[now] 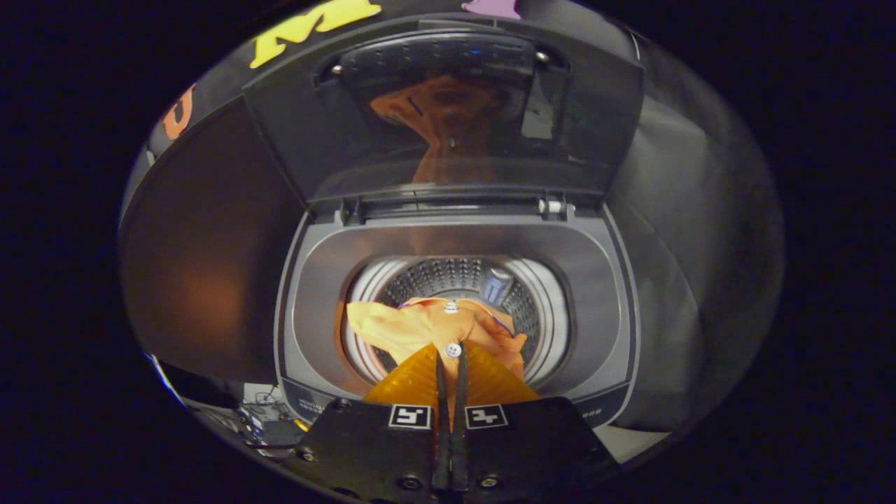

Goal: Put the clothes into the washing machine and then close the washing machine lid.

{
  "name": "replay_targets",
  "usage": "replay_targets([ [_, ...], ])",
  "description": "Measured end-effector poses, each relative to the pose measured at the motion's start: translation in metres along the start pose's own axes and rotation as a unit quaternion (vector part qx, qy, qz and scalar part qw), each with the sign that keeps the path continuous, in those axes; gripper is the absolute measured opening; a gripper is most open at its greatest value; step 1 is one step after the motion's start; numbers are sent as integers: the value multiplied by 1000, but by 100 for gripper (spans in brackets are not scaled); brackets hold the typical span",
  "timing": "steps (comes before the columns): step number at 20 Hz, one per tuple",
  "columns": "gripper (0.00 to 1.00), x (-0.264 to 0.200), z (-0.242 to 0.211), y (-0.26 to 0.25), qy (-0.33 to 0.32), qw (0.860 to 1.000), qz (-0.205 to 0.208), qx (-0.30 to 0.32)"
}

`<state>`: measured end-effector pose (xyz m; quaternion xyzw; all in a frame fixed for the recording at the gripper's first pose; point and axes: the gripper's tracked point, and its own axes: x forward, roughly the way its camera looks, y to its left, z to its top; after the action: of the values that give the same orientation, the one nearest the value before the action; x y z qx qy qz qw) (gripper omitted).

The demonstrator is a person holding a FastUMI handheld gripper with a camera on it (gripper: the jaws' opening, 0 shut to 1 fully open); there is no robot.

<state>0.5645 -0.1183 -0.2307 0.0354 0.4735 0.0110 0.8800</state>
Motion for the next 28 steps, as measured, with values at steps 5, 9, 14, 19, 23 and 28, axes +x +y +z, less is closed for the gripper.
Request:
replay_targets([
  [5,6,-4,-3,-5,6,1000,-5,2],
  [9,9,-3,-3,-6,3,1000,-8,9],
  [14,29,-8,-5,-8,-3,1000,-15,12],
  [19,86,-11,-7,-14,-15,999,-26,25],
  [23,87,-19,-7,-17,-26,999,-31,17],
  [28,87,-32,2,-22,-52,998,-35,14],
])
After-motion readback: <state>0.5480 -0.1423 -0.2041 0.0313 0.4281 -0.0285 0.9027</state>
